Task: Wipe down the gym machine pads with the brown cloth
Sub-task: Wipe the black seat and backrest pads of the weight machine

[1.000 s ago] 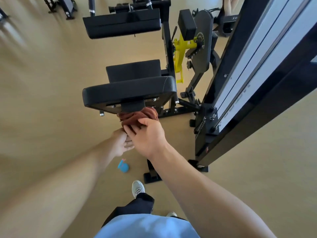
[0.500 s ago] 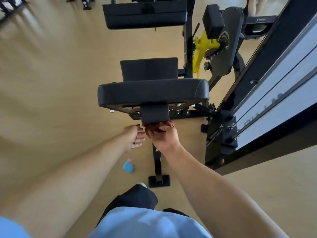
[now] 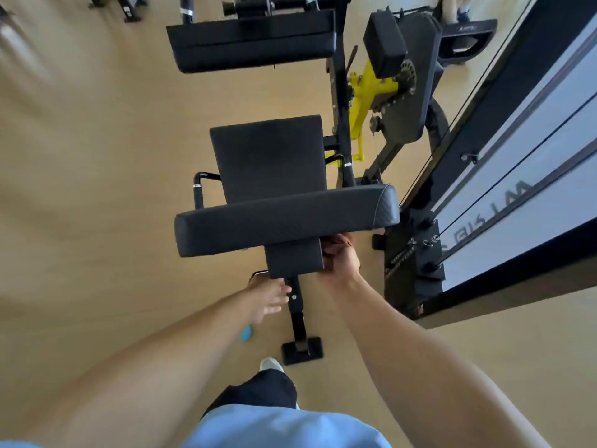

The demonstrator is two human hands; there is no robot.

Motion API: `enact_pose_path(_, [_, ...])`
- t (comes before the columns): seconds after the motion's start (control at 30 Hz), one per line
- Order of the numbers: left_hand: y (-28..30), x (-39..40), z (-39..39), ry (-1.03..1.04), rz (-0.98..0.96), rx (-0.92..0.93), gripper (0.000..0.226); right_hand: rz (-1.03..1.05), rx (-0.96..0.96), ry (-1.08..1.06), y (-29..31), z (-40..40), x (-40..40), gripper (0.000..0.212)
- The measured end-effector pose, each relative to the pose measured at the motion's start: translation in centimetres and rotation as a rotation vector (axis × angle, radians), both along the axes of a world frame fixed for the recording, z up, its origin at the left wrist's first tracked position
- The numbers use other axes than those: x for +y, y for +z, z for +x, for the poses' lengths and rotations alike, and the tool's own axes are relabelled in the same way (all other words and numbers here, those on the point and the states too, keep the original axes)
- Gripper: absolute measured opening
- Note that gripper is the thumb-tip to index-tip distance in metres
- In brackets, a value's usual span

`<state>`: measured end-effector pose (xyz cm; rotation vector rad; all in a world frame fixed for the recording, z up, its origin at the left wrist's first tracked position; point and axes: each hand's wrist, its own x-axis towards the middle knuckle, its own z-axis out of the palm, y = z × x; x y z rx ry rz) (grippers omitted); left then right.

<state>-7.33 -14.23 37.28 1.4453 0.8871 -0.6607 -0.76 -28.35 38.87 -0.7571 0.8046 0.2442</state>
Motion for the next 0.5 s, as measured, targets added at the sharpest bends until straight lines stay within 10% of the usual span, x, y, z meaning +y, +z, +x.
enact_pose_path(0.5, [1.1, -4.2, -1.4, 0.149, 0.038, 0.006, 0.02, 0.306, -0.096, 0.116, 8.2, -4.4, -5.2, 0.036])
